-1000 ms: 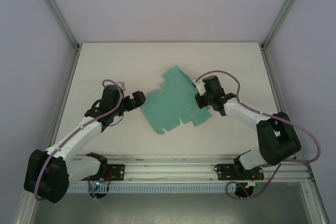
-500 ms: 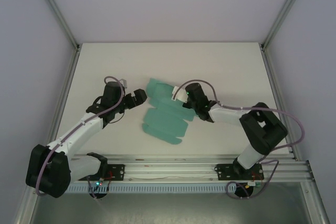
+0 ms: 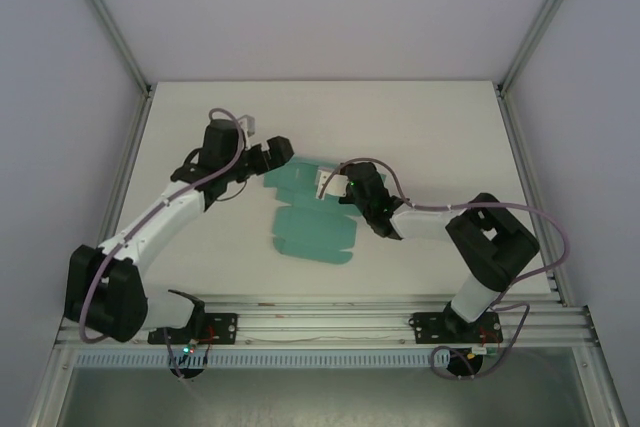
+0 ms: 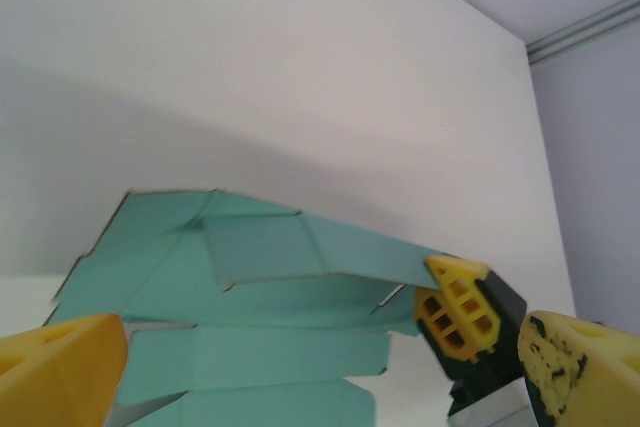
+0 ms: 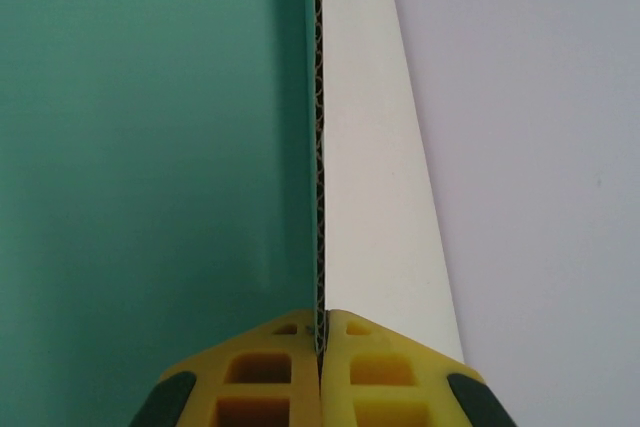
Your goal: Assemble paper box
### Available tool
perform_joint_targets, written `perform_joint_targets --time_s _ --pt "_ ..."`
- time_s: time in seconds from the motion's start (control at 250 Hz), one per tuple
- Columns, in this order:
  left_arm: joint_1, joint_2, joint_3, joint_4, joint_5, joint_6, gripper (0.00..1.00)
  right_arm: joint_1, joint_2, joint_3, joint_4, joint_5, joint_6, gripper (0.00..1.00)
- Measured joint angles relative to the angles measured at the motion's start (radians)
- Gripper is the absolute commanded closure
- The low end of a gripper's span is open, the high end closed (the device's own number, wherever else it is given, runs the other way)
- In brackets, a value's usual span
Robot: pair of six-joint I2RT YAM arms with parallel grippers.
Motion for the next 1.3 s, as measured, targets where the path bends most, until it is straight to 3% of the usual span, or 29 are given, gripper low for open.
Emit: perform_joint_targets --time_s 0.316,0.404,0.712,0.879,1.087,1.299 --pt "0.0 0.164 0.044 0.023 0.141 -0.004 0.2 0.002 0.0 0.0 0.011 0.001 -0.011 1.0" --pt "0.0 0.19 0.044 0.044 0.17 -0.011 0.31 0.002 0.0 0.0 0.011 0.001 -0.011 1.0" --pt "0.0 0.209 0.04 0.068 0.199 -0.008 0.28 0.005 0.0 -0.001 0.012 -0.002 -0.011 1.0" --pt "-0.003 0.216 0.04 0.09 0.207 -0.021 0.33 0.005 -0.008 -0.01 0.019 -0.014 -0.002 1.0" --pt "-0.036 0.277 0.023 0.225 0.257 -0.095 0.46 0.004 -0.025 -0.019 0.026 -0.028 0.019 1.0" --pt "-0.046 0.286 0.009 0.291 0.256 -0.15 0.67 0.004 -0.033 -0.025 0.026 -0.025 0.034 1.0"
